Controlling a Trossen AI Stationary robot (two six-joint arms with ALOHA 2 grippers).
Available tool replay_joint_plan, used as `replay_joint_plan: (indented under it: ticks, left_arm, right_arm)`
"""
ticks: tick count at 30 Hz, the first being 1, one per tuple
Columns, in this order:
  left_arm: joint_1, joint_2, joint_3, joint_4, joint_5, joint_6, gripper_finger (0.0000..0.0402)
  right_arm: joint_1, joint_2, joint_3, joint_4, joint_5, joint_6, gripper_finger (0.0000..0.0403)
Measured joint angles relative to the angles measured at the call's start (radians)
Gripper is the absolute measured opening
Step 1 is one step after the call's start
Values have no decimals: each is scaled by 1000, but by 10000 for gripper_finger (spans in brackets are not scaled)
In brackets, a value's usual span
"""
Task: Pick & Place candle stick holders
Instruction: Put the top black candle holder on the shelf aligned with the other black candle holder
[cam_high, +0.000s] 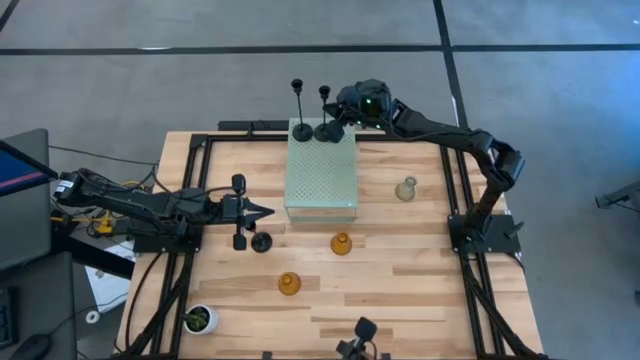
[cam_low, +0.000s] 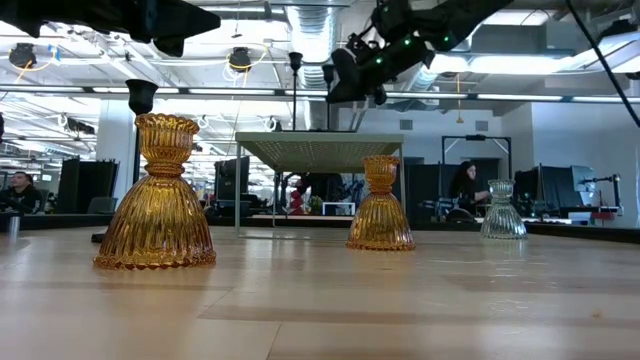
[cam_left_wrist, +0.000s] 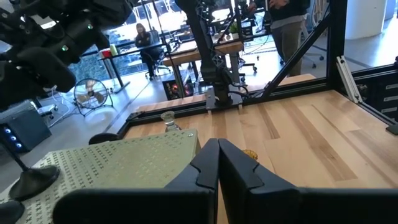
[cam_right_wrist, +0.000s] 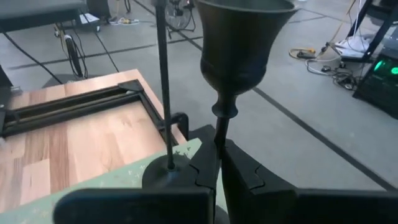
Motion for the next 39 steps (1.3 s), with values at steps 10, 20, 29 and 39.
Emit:
replay_joint_plan:
  ticks: [10,20,29,39]
  left_arm:
    - [0,0,0,0,0,0,6]
    - [0,0,0,0,0,0,6]
    - [0,0,0,-1,0,0,6]
    - [0,0,0,-1,0,0,6]
  right_arm:
    - [-9,-1,1,-2,-4,0,0]
    - [-6,-1,1,-3,-26,3,0]
    - [9,-1,1,-5,-67,11,0]
    - [87,-7,4,-47,-64,4,0]
